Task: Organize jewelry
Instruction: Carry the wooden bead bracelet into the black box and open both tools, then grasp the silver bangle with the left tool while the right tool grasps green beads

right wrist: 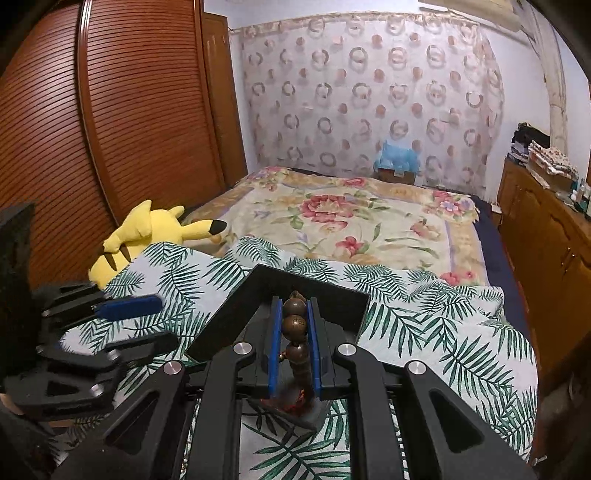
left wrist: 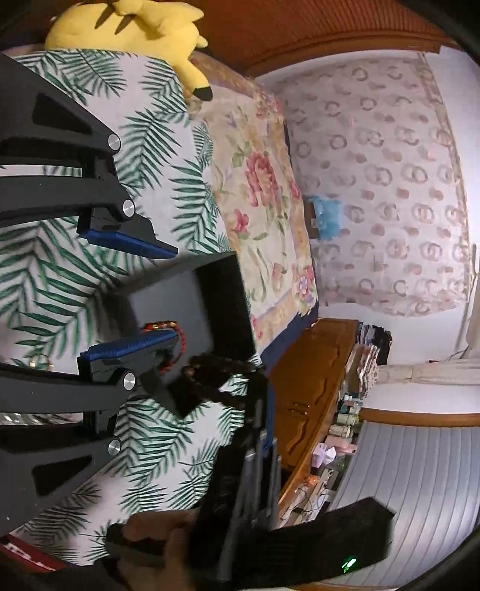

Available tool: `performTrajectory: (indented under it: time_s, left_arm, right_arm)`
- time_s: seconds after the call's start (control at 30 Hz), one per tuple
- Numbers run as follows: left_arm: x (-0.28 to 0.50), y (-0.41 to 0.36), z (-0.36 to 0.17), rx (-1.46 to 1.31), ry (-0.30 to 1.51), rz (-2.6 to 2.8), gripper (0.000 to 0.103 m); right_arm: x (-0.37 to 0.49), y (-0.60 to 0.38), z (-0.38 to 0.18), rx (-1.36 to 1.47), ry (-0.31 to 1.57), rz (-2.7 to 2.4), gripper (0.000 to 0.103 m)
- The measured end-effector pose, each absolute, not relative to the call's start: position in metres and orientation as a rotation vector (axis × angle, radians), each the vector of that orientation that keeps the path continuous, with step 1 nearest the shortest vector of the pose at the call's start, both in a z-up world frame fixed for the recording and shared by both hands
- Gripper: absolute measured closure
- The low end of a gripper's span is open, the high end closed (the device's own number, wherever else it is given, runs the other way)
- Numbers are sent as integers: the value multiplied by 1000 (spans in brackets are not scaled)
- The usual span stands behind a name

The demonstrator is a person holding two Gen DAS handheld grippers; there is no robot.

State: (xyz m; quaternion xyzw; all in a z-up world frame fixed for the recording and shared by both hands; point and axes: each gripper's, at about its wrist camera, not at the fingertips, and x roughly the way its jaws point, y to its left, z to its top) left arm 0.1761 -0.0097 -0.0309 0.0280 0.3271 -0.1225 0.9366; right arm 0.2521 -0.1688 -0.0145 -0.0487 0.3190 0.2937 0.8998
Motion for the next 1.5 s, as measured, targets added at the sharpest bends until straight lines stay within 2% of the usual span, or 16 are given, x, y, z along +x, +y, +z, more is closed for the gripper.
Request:
performTrajectory:
  time_s: [0.13,0.2,0.43,0.5,0.53,0.83,0.93,1.07,1.17,1.5]
  left_arm:
    - [162,-3,-35,45,672,-249,63]
    - [153,1,-39,34,673,-249,55]
    - [135,9,-50,29,689,-233,53]
    - [128,12,-52,25,692,-228,50]
    - [125,13,-54,23,692,-229,49]
    - [89,10,-61,13,702,-252,40]
    - [80,6,-63,9,708,-260,34]
    - [72,0,-63,18,703,-266,22]
    - [66,-5,-66,31,711,-277,16]
    - [52,-19,-86,53,761,-300,14]
  right_arm:
    - [254,-163,-11,-86,667,635,88]
    - [254,-158,-10,-89,671,647,88]
    - [251,-142,-13,-101,677,662,87]
    - [249,-143,-15,-106,681,653,77]
    - [246,-146,-16,-103,682,651,76]
    - [188,-181,-26,-142,655,622,75]
    - [166,-189,-31,-133,652,629,75]
    - [141,-202,-40,-134,651,619,63]
    - [125,-210,-48,-136,655,610,62]
    - [76,-230,-87,-114,725,591,62]
